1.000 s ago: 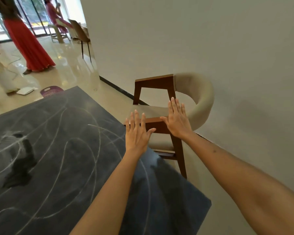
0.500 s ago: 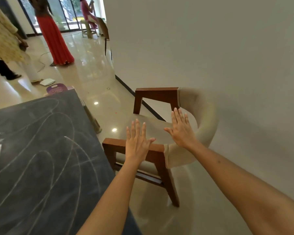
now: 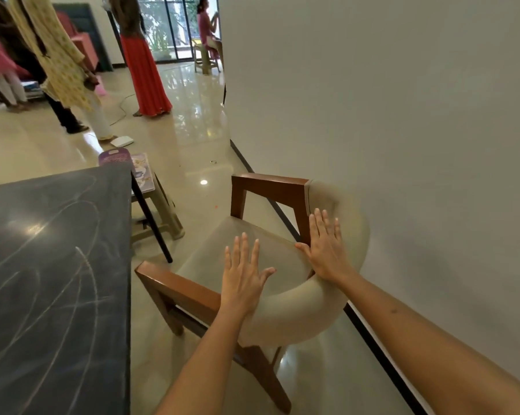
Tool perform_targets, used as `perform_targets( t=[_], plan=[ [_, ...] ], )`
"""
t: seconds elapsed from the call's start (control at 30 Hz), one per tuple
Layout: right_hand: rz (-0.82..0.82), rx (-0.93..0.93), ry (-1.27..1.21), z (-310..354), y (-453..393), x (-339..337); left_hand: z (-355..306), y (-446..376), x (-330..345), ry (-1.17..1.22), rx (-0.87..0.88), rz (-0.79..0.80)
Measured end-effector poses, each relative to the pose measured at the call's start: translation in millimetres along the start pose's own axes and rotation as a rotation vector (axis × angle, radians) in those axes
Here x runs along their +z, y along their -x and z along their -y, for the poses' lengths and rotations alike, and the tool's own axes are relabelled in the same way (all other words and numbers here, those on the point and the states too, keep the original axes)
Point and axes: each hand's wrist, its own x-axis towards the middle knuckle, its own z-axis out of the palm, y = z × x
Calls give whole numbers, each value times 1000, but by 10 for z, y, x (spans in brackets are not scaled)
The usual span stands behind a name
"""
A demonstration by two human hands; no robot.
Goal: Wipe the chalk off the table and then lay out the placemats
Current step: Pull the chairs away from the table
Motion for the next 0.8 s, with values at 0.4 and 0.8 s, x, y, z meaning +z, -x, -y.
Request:
perform_targets(
  t=[0.4, 0.8],
  plan=[
    [7, 101, -51, -565, -497, -19, -353, -363, 135, 114, -59, 78],
    [50, 61, -99, -692, -509, -99, -570, -195, 132, 223, -172, 58]
  ],
)
